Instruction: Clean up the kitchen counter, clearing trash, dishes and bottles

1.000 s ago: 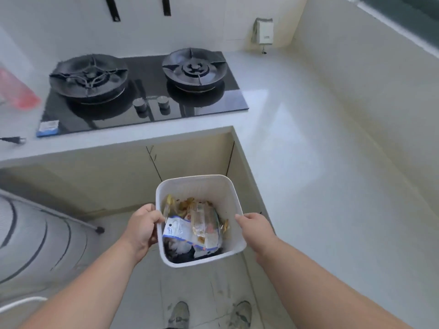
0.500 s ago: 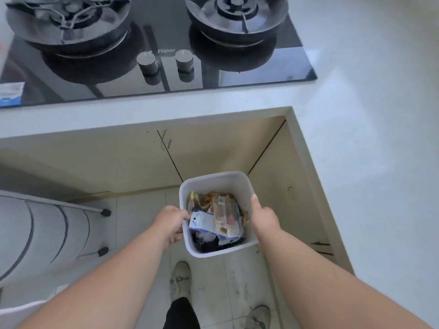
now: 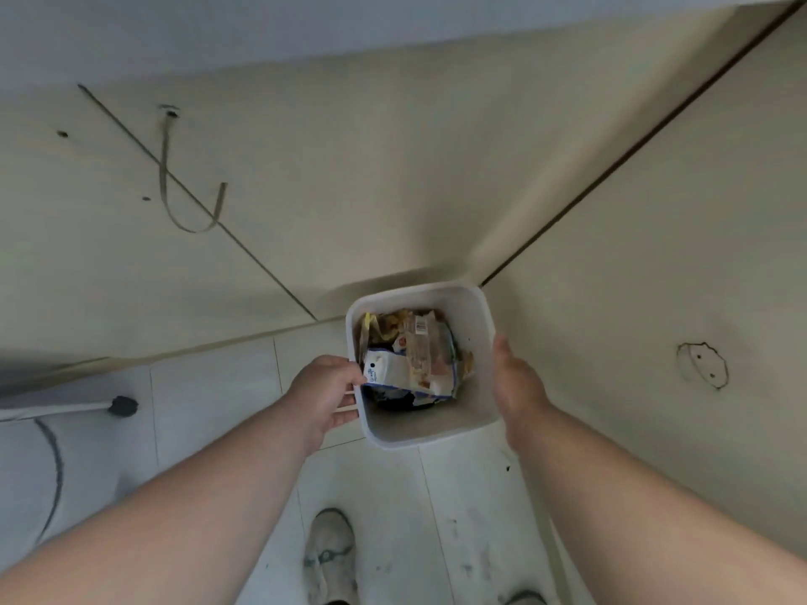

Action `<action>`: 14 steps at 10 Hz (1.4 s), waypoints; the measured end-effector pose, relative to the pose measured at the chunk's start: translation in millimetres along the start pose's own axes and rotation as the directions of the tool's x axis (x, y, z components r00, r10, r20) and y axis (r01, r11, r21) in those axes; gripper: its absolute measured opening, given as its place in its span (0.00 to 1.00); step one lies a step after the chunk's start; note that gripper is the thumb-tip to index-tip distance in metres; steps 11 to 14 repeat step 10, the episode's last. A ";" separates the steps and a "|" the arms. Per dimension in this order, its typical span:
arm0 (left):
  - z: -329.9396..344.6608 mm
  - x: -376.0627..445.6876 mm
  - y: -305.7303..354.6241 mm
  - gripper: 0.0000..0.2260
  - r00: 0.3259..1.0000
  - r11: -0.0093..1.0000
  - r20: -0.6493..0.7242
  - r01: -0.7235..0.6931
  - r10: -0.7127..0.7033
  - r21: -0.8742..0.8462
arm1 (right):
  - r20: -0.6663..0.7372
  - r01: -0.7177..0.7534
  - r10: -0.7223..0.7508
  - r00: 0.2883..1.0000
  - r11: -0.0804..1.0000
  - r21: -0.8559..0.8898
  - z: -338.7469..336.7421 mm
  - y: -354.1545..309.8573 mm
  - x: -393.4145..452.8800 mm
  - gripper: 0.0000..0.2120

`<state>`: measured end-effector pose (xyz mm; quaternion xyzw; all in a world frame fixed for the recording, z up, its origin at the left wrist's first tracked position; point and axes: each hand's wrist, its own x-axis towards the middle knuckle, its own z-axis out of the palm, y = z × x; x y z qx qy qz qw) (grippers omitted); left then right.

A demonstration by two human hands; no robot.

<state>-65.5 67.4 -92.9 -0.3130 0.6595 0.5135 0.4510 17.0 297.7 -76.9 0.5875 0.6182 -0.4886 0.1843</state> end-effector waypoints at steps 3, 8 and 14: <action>13.9 35.5 -23.0 0.28 0.999 0.999 -0.009 0.040 -0.040 -0.007 | 0.046 0.029 -0.027 0.999 0.998 -0.049 16.4 19.0 35.6 0.36; 17.4 -46.4 -16.3 0.16 0.992 0.995 -0.078 -0.098 0.097 -0.005 | 0.081 0.060 -0.073 0.994 0.985 0.162 -5.5 16.2 -48.1 0.34; 17.7 -152.7 12.5 0.12 0.983 0.955 -0.035 -0.185 0.182 -0.234 | 0.112 0.115 -0.168 0.979 0.920 0.375 -42.1 -10.7 -153.3 0.20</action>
